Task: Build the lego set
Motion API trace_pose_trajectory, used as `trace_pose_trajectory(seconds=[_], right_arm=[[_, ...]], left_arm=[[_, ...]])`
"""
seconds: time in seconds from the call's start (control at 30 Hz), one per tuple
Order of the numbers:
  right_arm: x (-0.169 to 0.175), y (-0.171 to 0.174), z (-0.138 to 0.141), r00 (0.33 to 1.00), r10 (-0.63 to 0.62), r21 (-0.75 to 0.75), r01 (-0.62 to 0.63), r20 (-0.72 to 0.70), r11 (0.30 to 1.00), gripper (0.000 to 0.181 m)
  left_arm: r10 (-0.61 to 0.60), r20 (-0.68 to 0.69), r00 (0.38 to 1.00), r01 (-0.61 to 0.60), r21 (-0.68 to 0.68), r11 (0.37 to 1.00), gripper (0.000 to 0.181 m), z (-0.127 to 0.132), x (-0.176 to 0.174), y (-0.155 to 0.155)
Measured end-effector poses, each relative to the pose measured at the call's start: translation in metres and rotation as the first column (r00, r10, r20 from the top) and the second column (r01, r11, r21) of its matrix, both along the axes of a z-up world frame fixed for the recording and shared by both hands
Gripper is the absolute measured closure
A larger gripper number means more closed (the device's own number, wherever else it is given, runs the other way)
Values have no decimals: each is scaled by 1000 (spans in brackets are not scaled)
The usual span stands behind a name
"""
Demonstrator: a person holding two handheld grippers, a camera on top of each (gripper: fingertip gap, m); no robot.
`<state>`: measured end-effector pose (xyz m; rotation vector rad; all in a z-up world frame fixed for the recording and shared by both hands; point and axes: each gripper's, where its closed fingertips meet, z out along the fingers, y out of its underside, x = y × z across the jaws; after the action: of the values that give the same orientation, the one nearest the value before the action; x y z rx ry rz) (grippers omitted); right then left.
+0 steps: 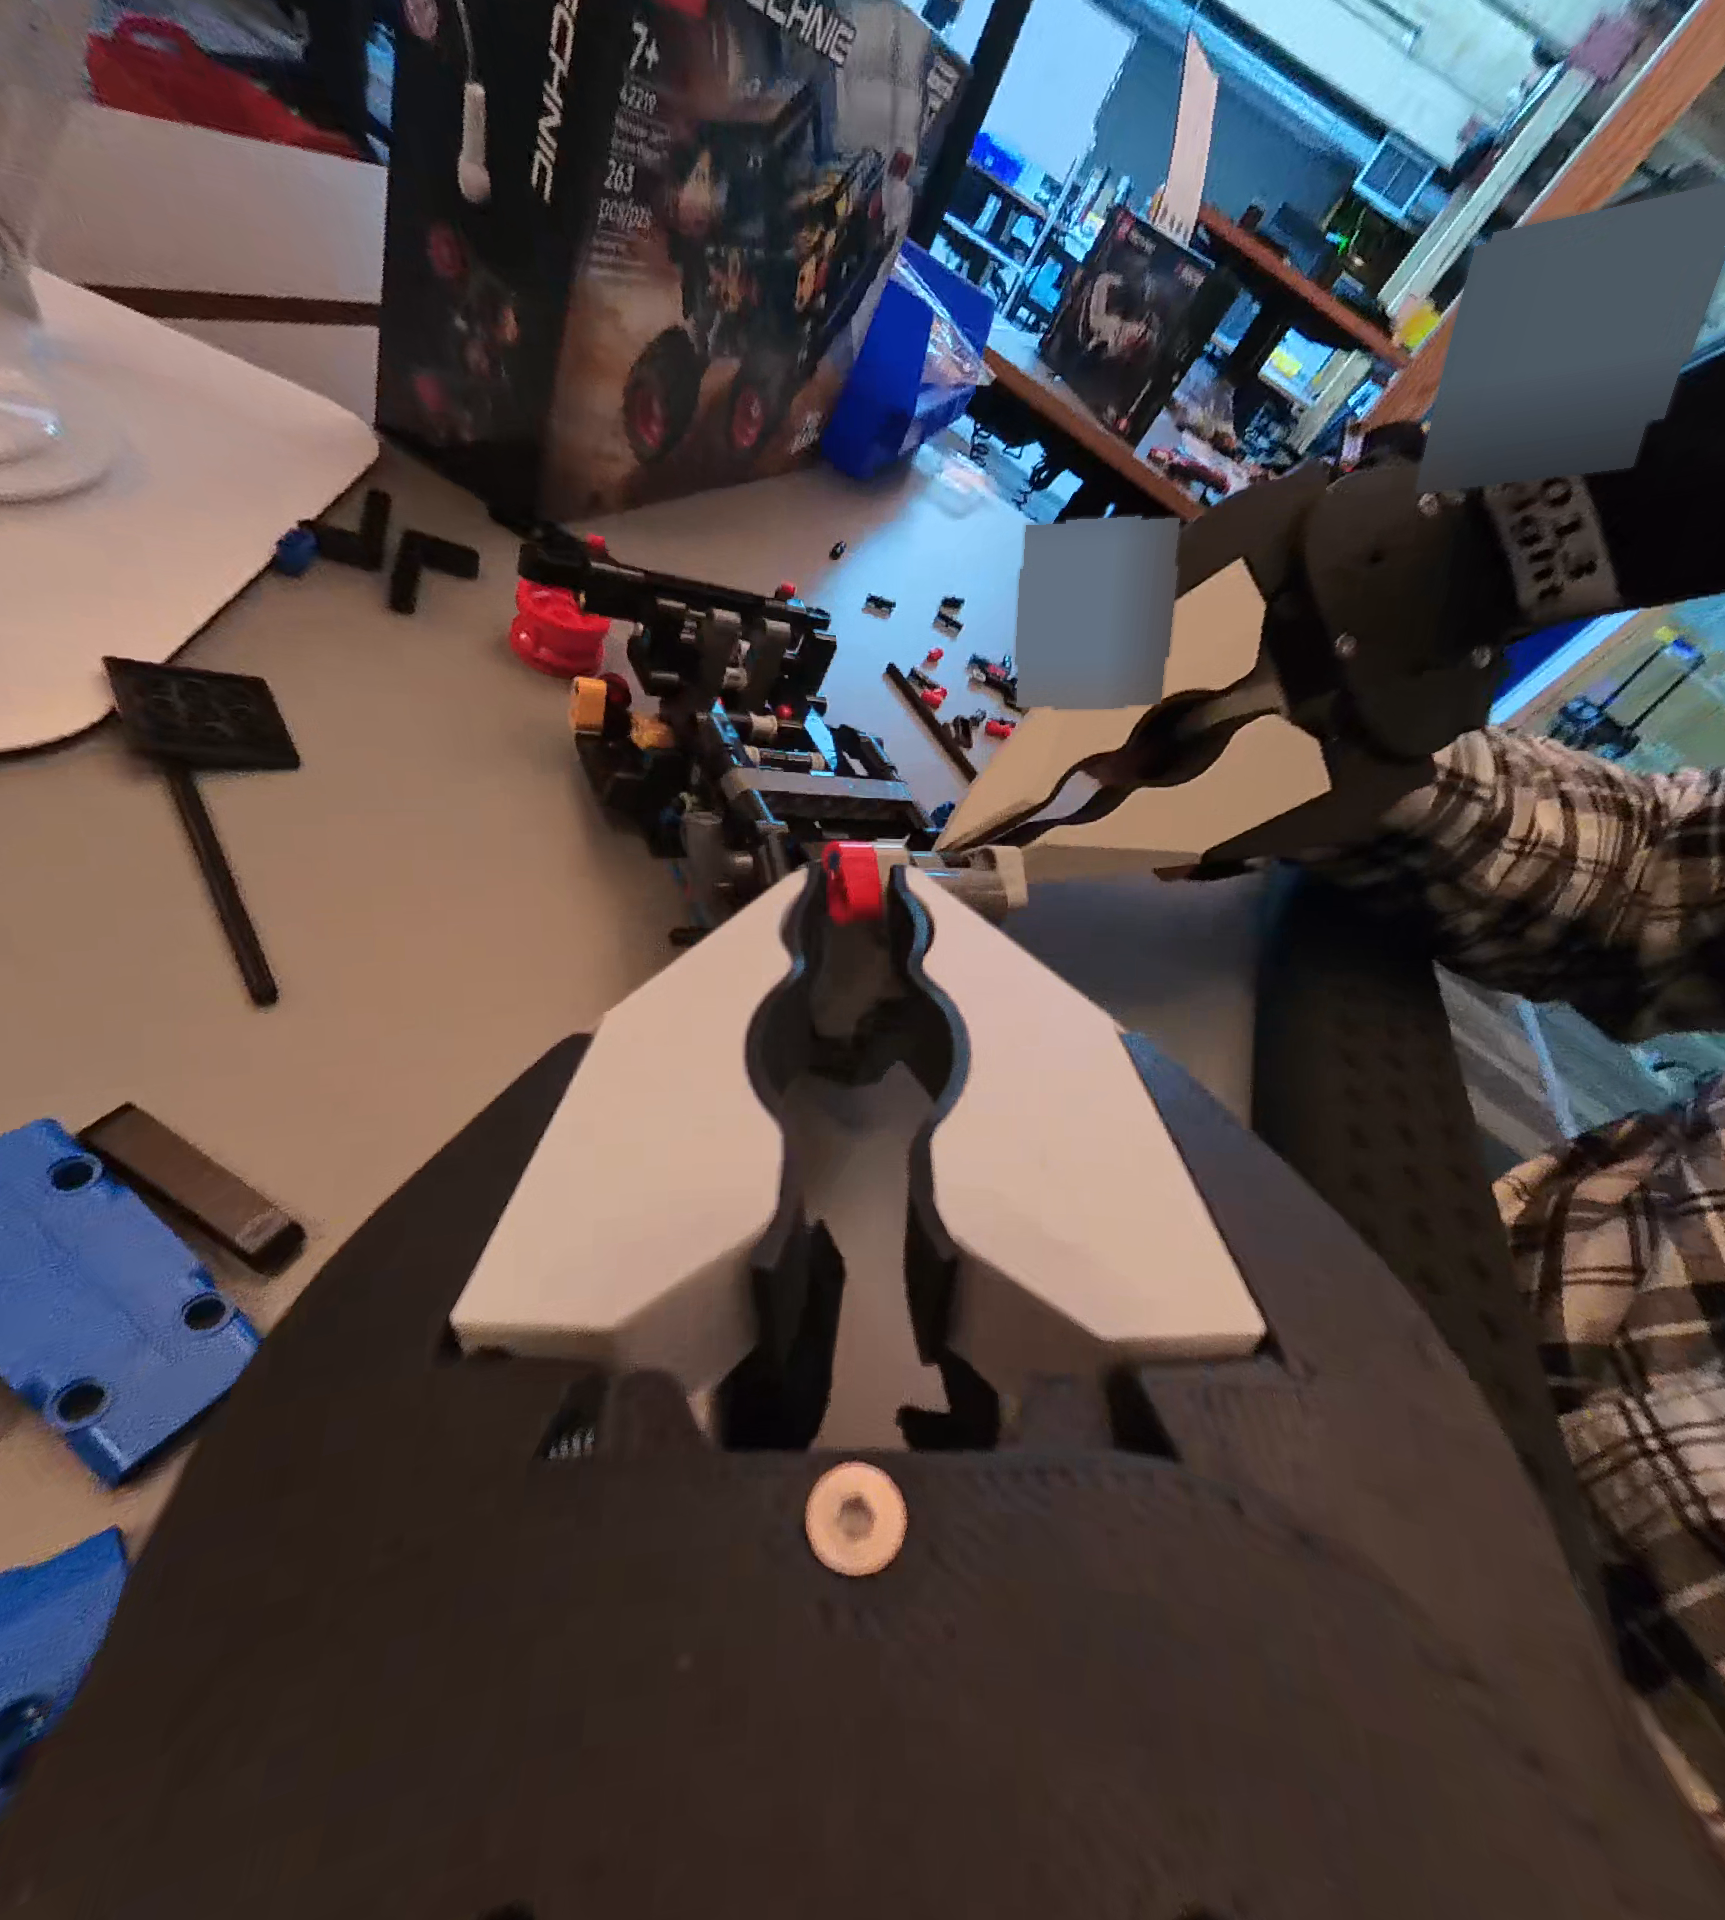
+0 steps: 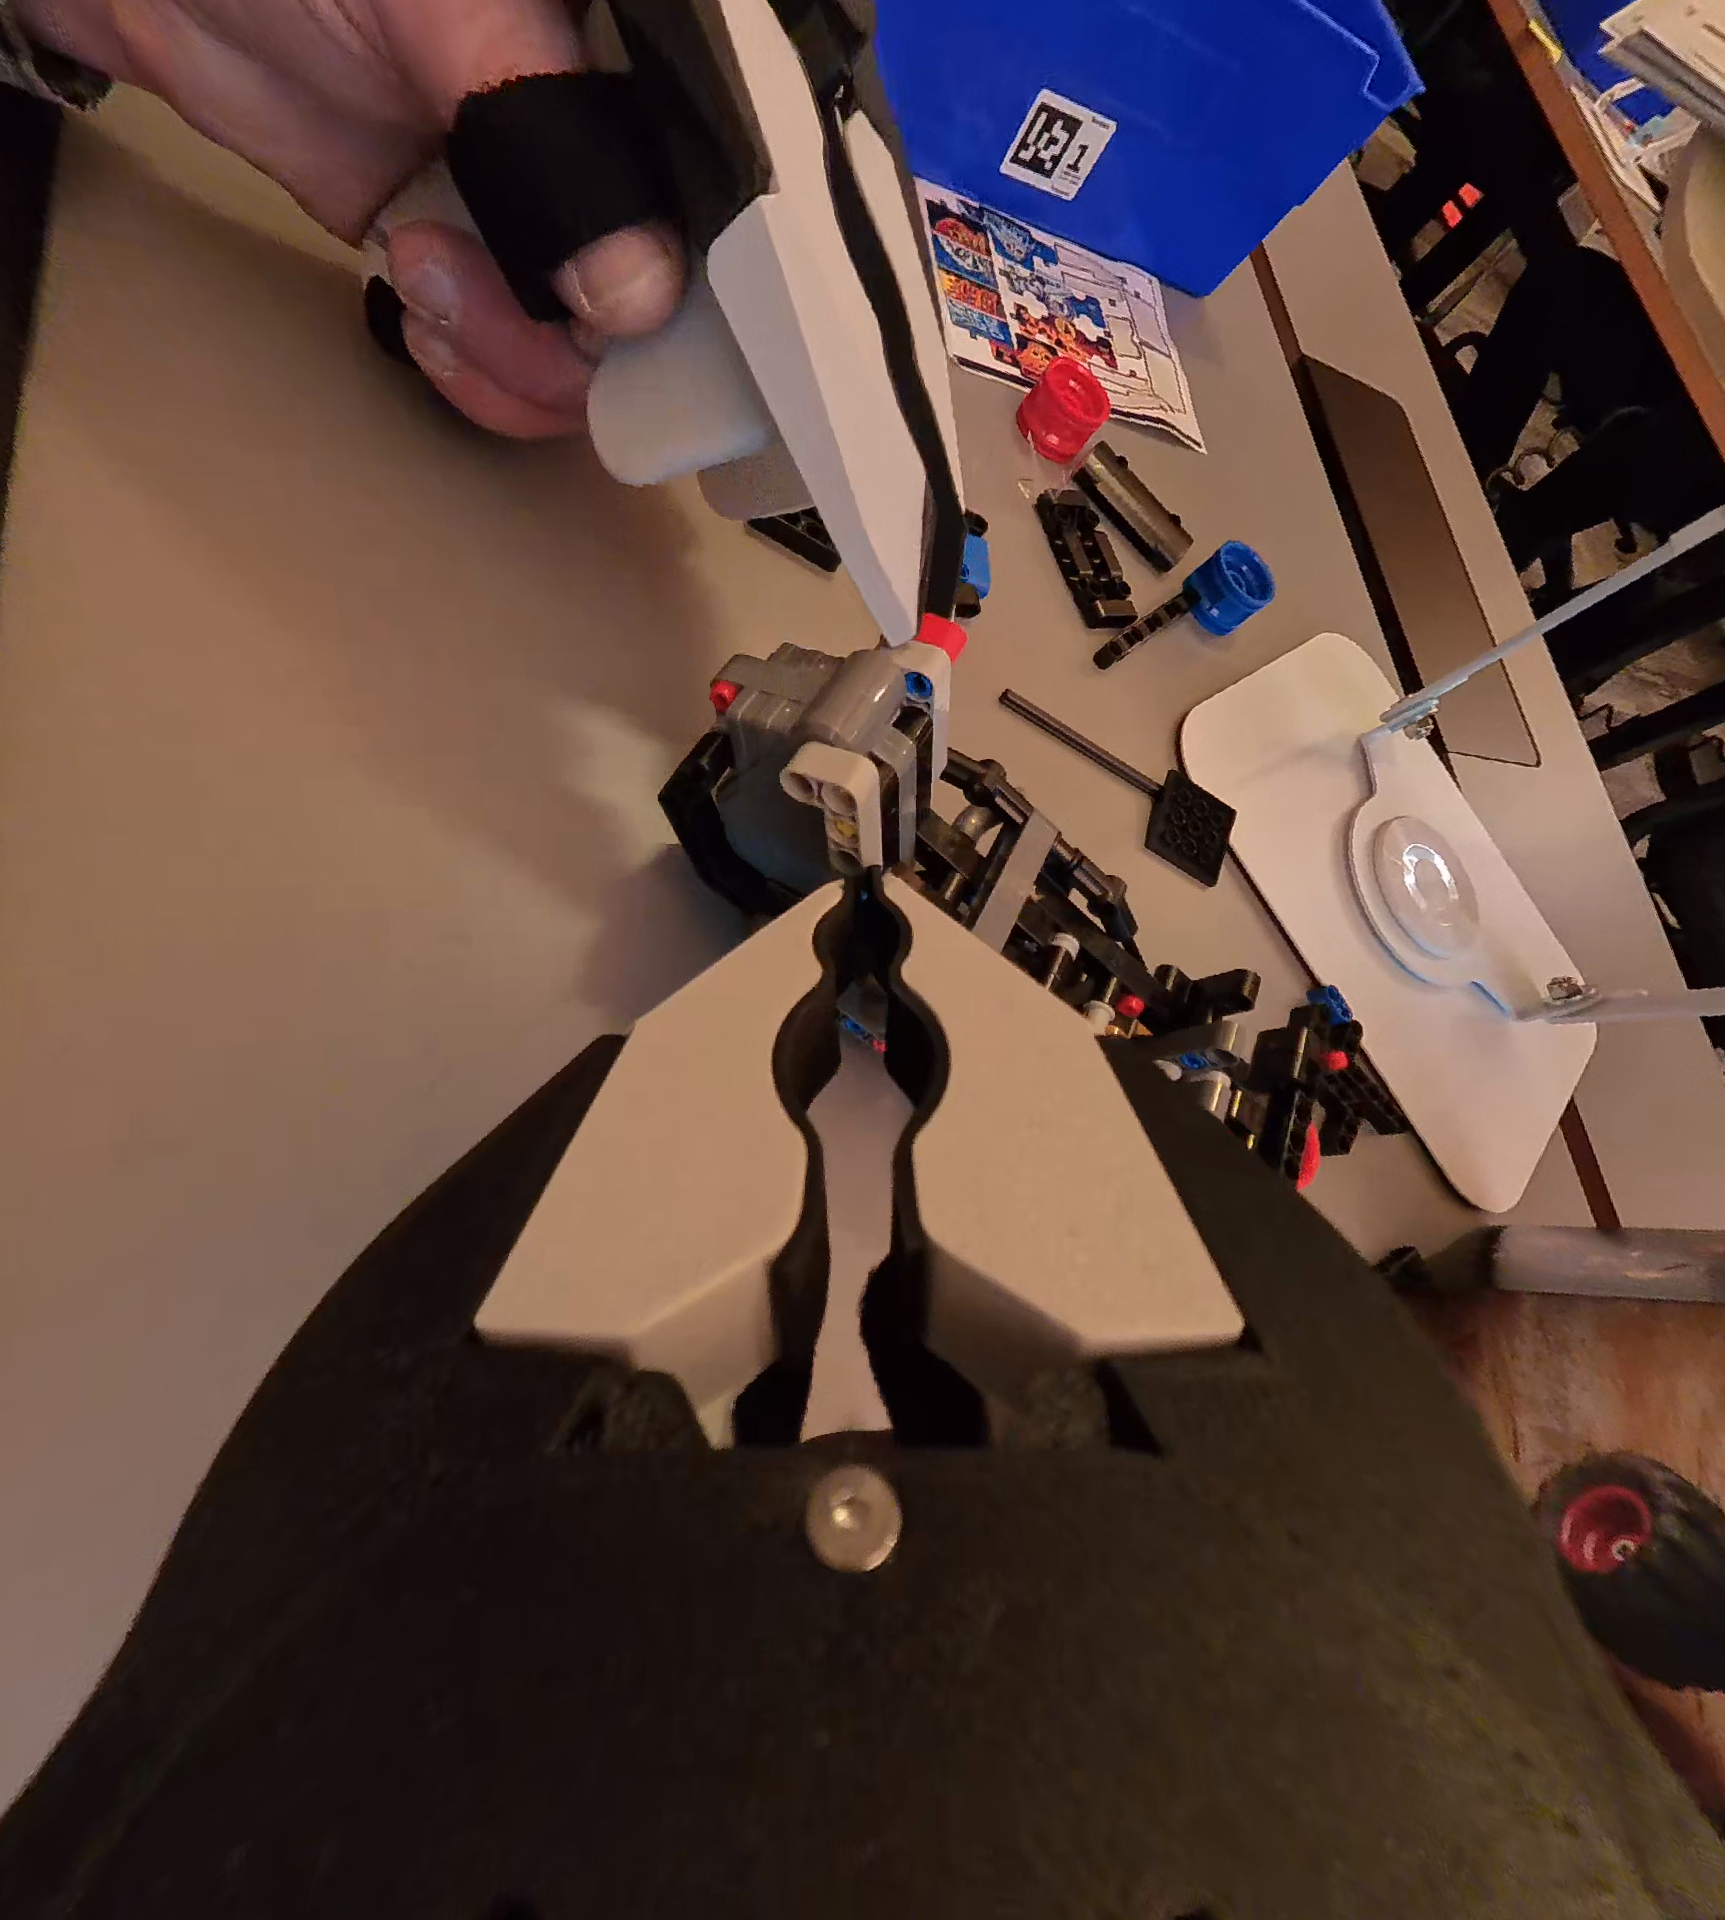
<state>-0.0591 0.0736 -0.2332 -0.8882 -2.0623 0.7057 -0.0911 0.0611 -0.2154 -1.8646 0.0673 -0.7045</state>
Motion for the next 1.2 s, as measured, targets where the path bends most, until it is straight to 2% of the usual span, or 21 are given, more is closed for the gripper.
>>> trace_pose_trajectory(seconds=[0.27, 0.8, 1.0, 1.13, 1.2], right_arm=[[0, 0, 0, 1000, 10, -20, -10, 0, 1000, 181], [0, 0, 0, 1000, 9, -27, -9, 3, 1000, 181], [1, 0, 2, 1000, 17, -27, -17, -2, 999, 181], [2, -1, 2, 1000, 18, -29, -18, -2, 999, 181], [2, -1, 3, 1000, 18, -32, -18, -3, 999, 181]], left_arm=[[36, 93, 995, -37, 1, 999, 181, 3, -6, -5], [46, 43, 998, -46, -5, 999, 181, -3, -3, -4], [50, 92, 995, -51, 10, 999, 170, 4, -7, -3], [-5, 117, 993, 8, -31, 999, 160, -3, 4, 0], [-18, 145, 989, 22, -31, 999, 164, -1, 7, 0]])
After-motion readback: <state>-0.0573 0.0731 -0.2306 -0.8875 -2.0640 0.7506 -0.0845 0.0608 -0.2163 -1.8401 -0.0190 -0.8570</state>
